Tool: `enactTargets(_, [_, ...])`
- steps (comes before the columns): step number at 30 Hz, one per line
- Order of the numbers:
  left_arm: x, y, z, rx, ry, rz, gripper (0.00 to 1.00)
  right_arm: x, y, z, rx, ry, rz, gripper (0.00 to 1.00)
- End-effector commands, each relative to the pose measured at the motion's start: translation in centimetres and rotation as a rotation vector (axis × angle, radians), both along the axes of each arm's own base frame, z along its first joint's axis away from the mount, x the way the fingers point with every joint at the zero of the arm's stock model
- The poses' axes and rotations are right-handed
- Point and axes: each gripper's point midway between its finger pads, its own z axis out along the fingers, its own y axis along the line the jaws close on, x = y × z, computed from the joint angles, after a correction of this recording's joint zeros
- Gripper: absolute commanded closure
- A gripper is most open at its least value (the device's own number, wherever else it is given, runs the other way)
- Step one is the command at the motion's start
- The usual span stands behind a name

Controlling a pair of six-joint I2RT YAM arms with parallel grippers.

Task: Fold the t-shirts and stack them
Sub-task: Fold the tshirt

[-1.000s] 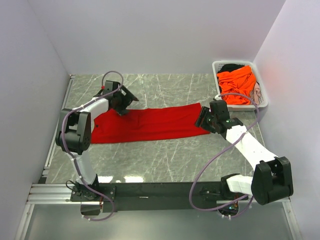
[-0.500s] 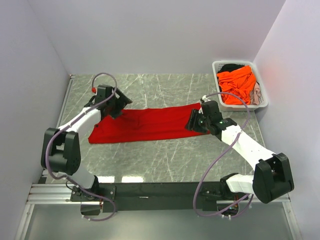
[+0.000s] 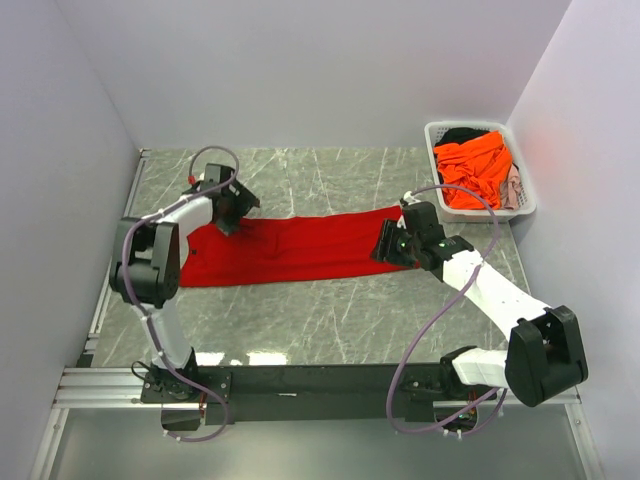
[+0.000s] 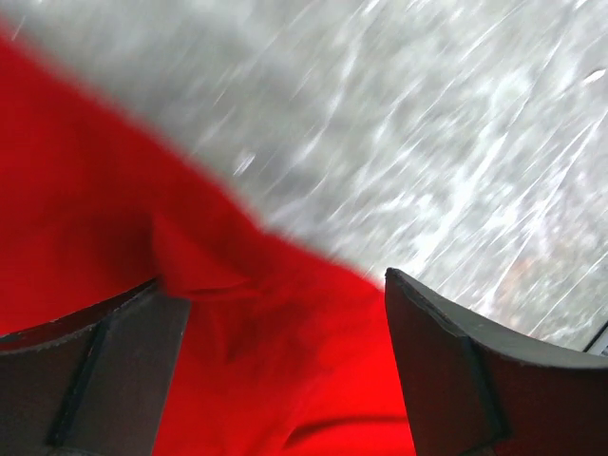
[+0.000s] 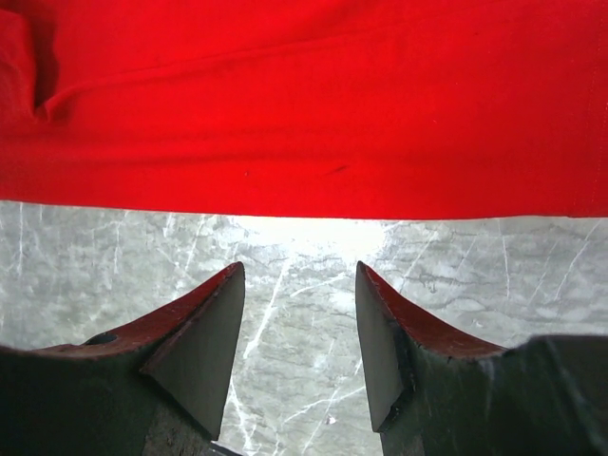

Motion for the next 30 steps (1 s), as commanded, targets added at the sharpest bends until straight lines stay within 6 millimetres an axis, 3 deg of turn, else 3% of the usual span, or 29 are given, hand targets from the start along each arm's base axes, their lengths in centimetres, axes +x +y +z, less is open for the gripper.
enactTargets(1, [4.3,0.0,3.0,0.032,-0.109,-0.035,0.13,1.0,0.3,1.3,-0.007,-0.04,0.012,0.43])
enactTargets(4, [6.1,-0.1,3.6,0.055,-0.131,-0.073,0.13,1.3,0.6,1.2,-0.001,-0.038,0.016,0.43])
enactTargets(8, [5.9,1.3,4.3,0.085,-0.138,-0.072,0.12,1.5,1.9,1.6,0.045,-0.031,0.055,0.44])
enactTargets(12, [2.6,3.8,6.2,0.127,-0.165,-0.023,0.11,1.9,3.2,1.8,0.094,-0.025,0.079,0.47])
enactTargets(14, [-0.3,4.7,7.1,0.16,-0.163,-0.009,0.11,2.4,3.6,1.6,0.11,-0.018,0.077,0.49])
enactTargets(15, [-1.3,5.2,8.5,0.173,-0.192,0.006,0.11,2.7,3.9,1.6,0.122,-0.015,0.068,0.5])
enactTargets(16, [-3.0,5.6,7.2,0.183,-0.154,0.007,0.12,2.9,3.9,1.1,0.121,0.0,0.062,0.52])
enactTargets(22, [-9.0,7.4,4.5,0.234,-0.094,0.025,0.18,4.1,4.5,-0.8,0.122,0.051,0.038,0.55])
enactTargets(24, [-9.8,8.3,3.5,0.227,-0.072,0.043,0.19,4.7,4.0,-1.7,0.105,0.064,0.002,0.56])
enactTargets(27, [-11.7,9.8,0.0,0.215,0.011,0.069,0.2,5.3,2.8,-4.3,0.093,0.13,-0.06,0.56])
enactTargets(30, [-12.4,10.8,-2.4,0.152,0.085,0.111,0.2,5.2,1.4,-6.1,0.065,0.199,-0.118,0.57])
